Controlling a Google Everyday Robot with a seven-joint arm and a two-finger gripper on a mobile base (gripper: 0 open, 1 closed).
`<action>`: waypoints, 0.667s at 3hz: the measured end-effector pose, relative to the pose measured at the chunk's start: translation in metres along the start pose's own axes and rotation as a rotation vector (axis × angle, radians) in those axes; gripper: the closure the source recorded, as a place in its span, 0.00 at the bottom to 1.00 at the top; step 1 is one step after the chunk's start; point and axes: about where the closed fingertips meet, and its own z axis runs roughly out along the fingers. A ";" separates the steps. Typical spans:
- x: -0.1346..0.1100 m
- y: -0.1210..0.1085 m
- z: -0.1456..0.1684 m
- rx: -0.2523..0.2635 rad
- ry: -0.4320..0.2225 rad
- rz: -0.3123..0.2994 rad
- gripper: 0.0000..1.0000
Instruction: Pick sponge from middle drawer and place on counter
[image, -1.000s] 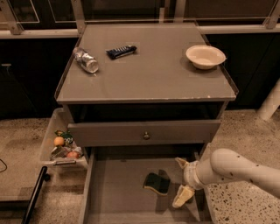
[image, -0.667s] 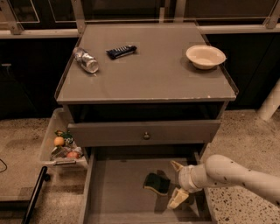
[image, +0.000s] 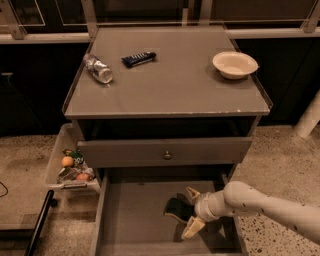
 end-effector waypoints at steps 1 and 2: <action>0.009 -0.002 0.021 -0.018 -0.003 0.025 0.00; 0.016 -0.003 0.036 -0.030 0.002 0.046 0.00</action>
Offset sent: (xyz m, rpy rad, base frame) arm 0.0141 0.0123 -0.0553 0.0072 0.0759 -0.0291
